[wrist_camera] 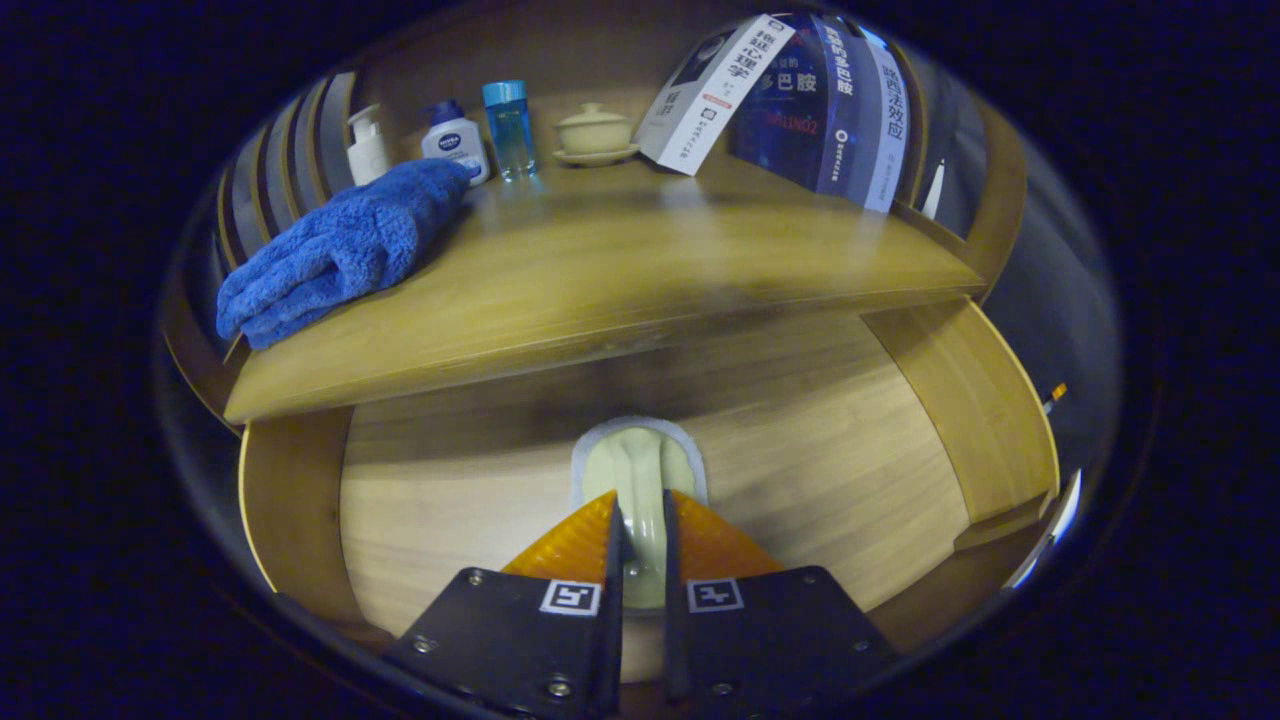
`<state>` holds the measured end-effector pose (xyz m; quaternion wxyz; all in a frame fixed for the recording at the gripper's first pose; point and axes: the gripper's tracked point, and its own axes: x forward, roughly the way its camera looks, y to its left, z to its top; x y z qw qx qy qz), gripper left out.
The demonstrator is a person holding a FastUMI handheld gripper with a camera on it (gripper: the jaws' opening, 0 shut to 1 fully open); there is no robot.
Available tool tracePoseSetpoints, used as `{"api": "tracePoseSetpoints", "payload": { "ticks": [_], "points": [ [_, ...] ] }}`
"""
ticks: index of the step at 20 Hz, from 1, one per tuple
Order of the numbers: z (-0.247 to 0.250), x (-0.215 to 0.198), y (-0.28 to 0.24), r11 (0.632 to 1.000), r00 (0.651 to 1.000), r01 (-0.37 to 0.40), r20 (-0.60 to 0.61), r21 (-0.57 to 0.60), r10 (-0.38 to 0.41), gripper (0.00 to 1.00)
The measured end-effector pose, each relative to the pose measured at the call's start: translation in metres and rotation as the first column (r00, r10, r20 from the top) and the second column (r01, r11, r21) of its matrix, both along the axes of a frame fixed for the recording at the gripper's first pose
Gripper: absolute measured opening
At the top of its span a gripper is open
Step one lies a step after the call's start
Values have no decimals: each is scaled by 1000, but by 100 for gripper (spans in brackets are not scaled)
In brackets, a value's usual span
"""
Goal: Pull open the drawer, take out the items inside it, and place them on the countertop above the cabinet.
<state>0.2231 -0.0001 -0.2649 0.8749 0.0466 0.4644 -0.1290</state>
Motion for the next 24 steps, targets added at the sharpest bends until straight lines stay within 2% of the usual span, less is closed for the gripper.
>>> {"api": "tracePoseSetpoints", "payload": {
  "ticks": [6, 11, 20, 24],
  "points": [
    [4, 0, 0, 999, 1000, -26, 2, -40, 26, 17],
    [13, -10, 10, 1000, 999, -27, 32, -1, 27, 17],
    [87, -58, -15, 989, 991, 104, 92, -106, -95, 17],
    [127, -66, -22, 979, 979, 146, 165, -144, -122, 17]
  ]
}}
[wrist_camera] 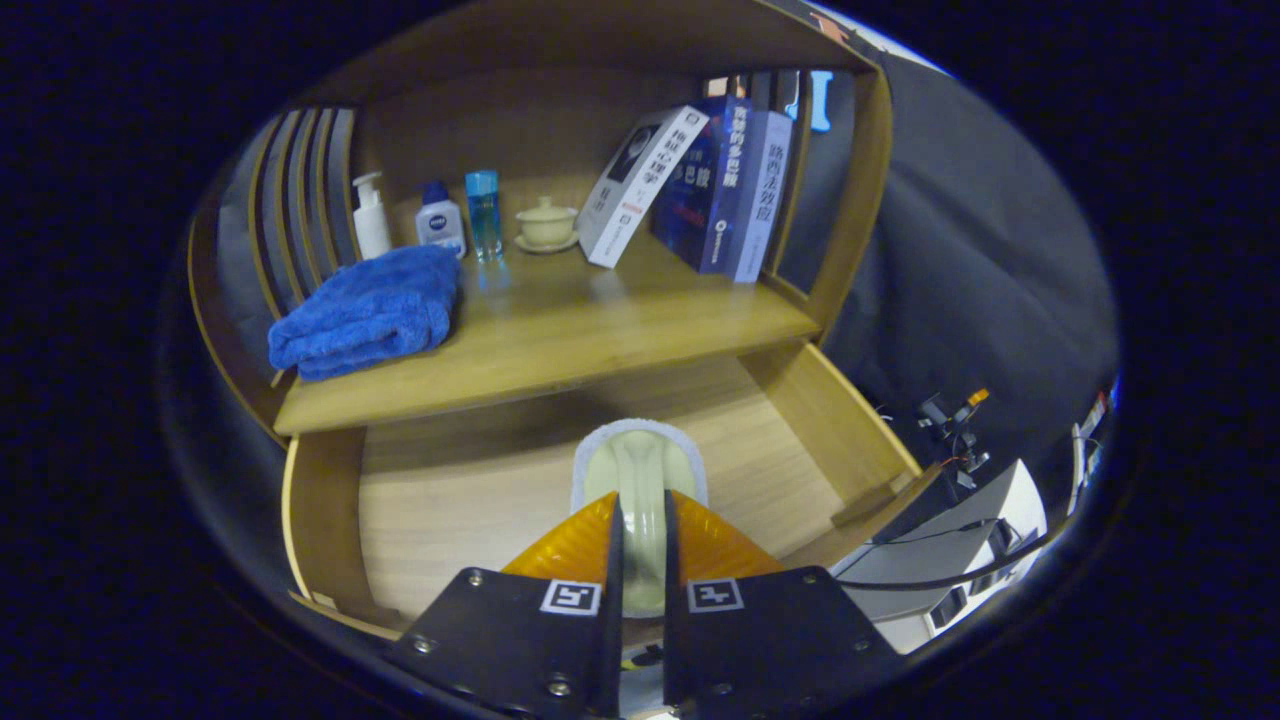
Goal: Pull open the drawer, take out the items inside it, and place them on the countertop above the cabinet.
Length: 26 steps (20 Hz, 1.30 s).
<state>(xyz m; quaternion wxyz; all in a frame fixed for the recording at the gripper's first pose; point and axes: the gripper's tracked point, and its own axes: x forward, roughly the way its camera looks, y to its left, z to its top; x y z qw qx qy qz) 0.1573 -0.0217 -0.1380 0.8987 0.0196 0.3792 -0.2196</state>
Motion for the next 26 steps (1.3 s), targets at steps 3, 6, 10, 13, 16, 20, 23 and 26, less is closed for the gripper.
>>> {"api": "tracePoseSetpoints", "payload": {
  "ticks": [3, 6, 10, 13, 16, 20, 23, 26],
  "points": [
    [34, 10, -1, 999, 997, 6, 71, -37, -3, 17],
    [59, 33, 5, 999, 990, -10, 138, -40, 15, 17],
    [69, 78, 9, 1000, 978, -28, 204, -9, 30, 17],
    [58, 104, 13, 999, 982, -51, 181, 4, 50, 17],
    [46, 130, 20, 996, 982, -91, 166, 12, 88, 17],
    [22, 151, 20, 993, 986, -121, 112, 10, 119, 17],
    [10, 168, 27, 983, 979, -178, 109, 40, 173, 17],
    [-1, 183, 25, 978, 976, -202, 98, 47, 196, 17]
  ]
}}
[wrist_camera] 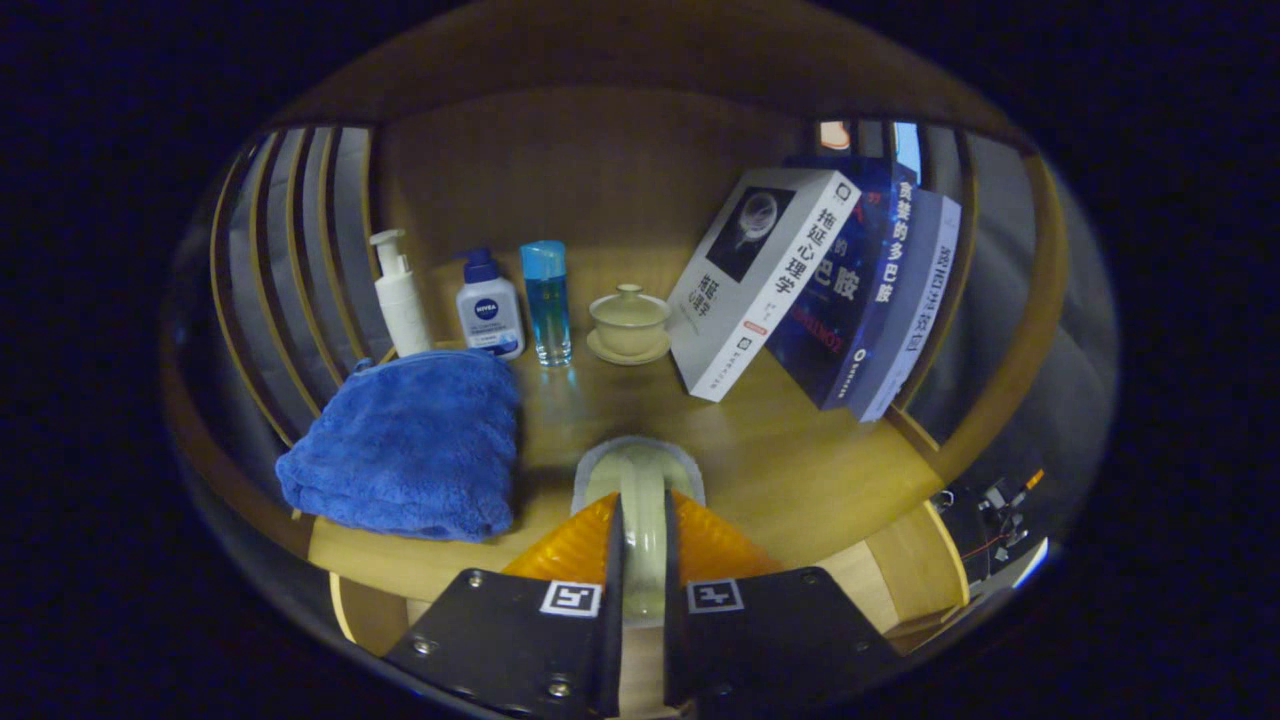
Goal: Pull open the drawer, take out the items inside it, and place them on the countertop above the cabinet.
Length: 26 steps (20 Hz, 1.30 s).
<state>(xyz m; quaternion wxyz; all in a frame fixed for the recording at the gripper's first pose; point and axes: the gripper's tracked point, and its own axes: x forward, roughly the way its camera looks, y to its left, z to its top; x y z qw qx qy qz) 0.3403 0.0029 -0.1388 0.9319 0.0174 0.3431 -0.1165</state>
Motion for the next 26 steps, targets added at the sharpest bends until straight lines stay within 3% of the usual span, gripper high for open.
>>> {"api": "tracePoseSetpoints", "payload": {
  "ticks": [11, 21, 22, 26],
  "points": [
    [-4, 23, -3, 998, 997, -58, 55, 13, 57, 17],
    [-4, 23, -5, 999, 995, -50, 89, -8, 50, 19],
    [-5, 17, -5, 999, 996, -52, 73, -13, 53, 24],
    [-3, 18, -6, 997, 994, -66, 85, -38, 69, 75]
  ]
}}
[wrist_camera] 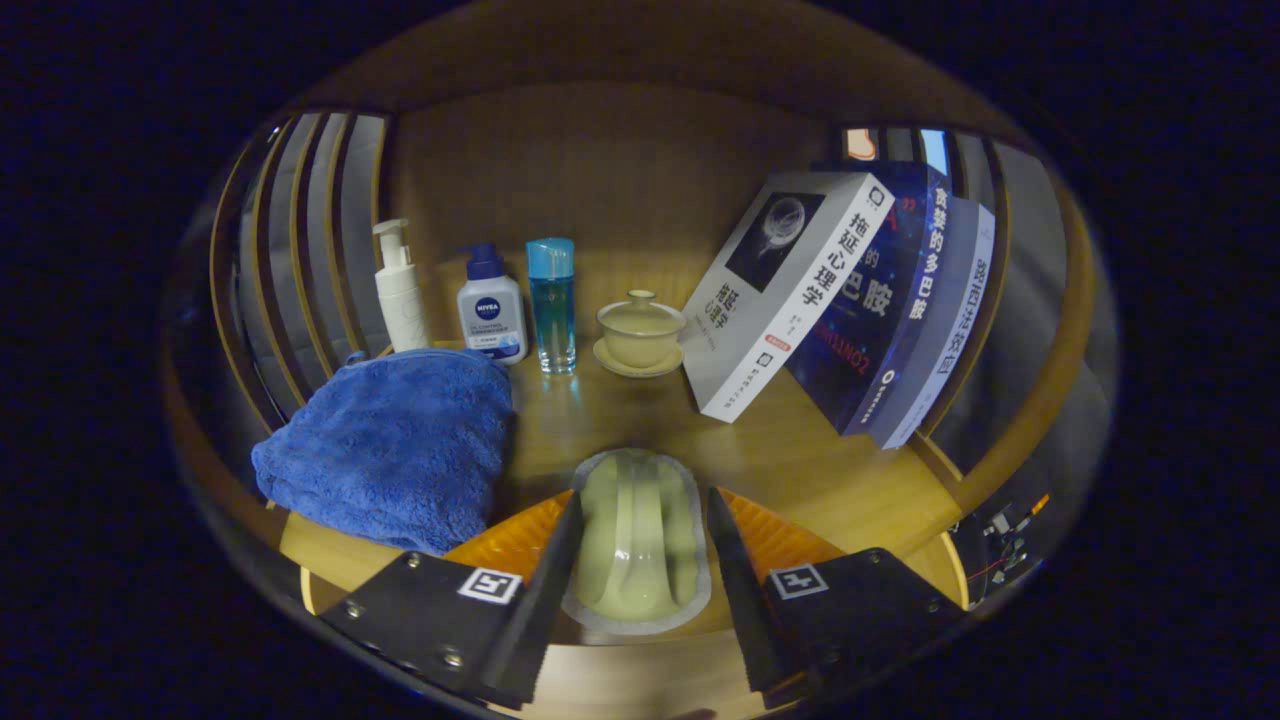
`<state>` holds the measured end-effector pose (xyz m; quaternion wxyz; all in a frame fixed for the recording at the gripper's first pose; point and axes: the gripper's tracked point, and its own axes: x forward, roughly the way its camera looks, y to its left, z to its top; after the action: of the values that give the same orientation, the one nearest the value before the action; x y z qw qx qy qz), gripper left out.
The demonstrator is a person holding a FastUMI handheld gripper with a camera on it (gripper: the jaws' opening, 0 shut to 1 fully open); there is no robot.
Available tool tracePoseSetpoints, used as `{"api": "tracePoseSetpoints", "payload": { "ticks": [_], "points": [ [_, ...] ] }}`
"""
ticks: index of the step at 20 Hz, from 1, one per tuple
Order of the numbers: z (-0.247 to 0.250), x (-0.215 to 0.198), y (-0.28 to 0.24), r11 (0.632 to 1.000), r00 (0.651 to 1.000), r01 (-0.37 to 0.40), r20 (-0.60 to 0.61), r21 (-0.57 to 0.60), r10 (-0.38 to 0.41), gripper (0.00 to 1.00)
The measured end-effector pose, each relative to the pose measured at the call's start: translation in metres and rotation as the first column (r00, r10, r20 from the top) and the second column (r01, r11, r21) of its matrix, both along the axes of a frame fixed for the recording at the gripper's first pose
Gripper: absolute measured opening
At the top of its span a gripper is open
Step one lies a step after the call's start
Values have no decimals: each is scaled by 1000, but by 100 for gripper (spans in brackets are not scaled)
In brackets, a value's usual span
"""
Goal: Pull open the drawer, take out the items inside it, and place them on the countertop above the cabinet.
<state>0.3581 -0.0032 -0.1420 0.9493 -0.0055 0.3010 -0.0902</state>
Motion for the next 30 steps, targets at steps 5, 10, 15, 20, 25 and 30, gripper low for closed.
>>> {"api": "tracePoseSetpoints", "payload": {
  "ticks": [5, 10, 15, 20, 25, 30],
  "points": [
    [35, -12, 0, 1000, 992, 7, 122, 14, -8, 87],
    [85, -45, -5, 1000, 959, 23, 284, 16, -27, 89],
    [117, -97, -11, 998, 909, 57, 414, -2, -51, 89],
    [112, -149, -16, 995, 894, 94, 442, -12, -79, 89],
    [111, -193, -13, 994, 871, 112, 481, -6, -95, 89],
    [94, -235, -11, 992, 855, 129, 506, 8, -115, 89]
  ]
}}
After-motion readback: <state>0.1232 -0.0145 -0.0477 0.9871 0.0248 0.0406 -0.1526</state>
